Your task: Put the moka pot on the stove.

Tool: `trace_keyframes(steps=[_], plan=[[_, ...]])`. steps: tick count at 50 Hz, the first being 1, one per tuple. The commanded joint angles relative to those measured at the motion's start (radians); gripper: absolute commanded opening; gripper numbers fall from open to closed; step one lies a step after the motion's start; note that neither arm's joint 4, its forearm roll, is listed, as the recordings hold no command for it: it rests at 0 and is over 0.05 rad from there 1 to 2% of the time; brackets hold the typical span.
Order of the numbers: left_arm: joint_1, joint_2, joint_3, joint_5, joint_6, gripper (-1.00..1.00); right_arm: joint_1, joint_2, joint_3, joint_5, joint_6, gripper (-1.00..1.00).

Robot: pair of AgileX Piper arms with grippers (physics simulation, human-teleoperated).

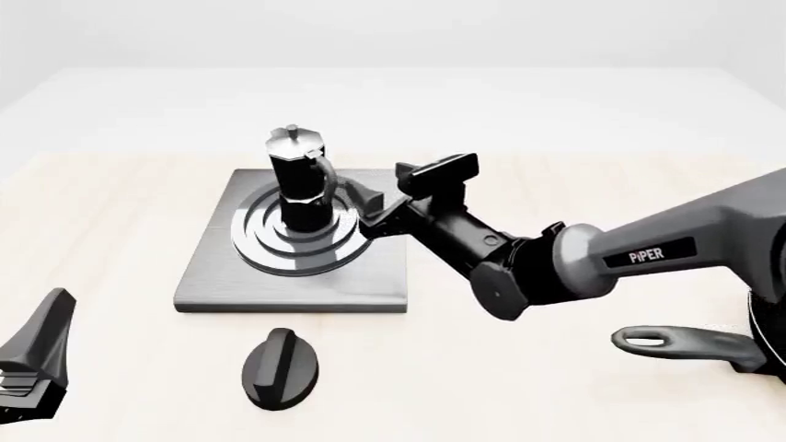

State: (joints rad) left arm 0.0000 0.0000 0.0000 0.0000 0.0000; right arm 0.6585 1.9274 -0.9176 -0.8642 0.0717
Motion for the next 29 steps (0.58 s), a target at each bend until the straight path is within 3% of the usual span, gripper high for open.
trace_keyframes(steps=[1, 29], plan=[[0.000, 0.000, 0.000, 0.000, 0.000, 1.00, -0.029, -0.030, 0.055, -0.036, 0.000, 1.00], [0.000, 0.000, 0.000, 0.000, 0.000, 1.00, -0.139, -0.079, 0.168, -0.103, -0.008, 1.00]])
